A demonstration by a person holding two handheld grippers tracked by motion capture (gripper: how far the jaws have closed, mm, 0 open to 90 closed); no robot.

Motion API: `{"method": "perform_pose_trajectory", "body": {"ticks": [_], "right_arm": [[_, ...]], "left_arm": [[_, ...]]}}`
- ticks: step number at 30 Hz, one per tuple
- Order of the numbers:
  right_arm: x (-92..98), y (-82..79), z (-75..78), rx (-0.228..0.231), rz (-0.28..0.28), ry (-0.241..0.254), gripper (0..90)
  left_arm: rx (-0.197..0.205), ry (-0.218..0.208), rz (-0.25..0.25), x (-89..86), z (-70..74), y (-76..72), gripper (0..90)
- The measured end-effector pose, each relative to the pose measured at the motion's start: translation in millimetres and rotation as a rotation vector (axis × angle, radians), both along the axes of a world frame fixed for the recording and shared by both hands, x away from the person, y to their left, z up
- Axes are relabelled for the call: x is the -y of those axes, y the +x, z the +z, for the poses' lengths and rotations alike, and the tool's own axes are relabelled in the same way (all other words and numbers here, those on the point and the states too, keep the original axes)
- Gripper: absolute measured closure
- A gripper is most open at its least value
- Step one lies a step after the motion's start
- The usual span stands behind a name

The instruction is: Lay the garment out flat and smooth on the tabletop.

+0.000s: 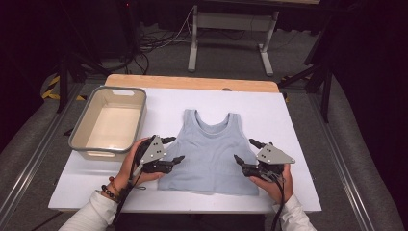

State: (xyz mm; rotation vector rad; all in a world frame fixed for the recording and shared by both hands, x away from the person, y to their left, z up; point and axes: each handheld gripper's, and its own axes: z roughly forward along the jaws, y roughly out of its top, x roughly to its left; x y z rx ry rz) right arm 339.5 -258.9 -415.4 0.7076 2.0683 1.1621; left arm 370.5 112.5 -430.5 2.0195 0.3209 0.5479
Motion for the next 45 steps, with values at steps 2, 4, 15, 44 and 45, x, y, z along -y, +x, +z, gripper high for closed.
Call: {"method": "perform_pose_trajectory", "body": {"ticks": [2, 4, 15, 44, 45], "right_arm": [[0.4, -1.6, -0.3, 0.005, 0.001, -0.004, 26.2], [1.5, -4.7, -1.2, 0.008, 0.002, -0.006, 26.0], [27.3, 15.3, -21.2, -0.134, -0.126, 0.030, 23.4], [30.3, 54.2, -43.1, -0.453, -0.107, 0.070, 63.4], [29.9, 54.5, -43.2, -0.456, -0.109, 0.074, 65.2]], "left_arm": [[-0.003, -0.005, 0.000, -1.1, -0.7, -1.7, 27.3], [-0.005, -0.007, 0.010, -2.9, -2.6, -5.4, 24.2], [-0.116, 0.016, 0.015, -21.1, -24.0, -19.1, 11.5], [-0.310, 0.192, -0.110, -22.0, -38.2, -26.8, 67.5], [-0.307, 0.199, -0.107, -22.2, -37.7, -26.9, 67.5]]}}
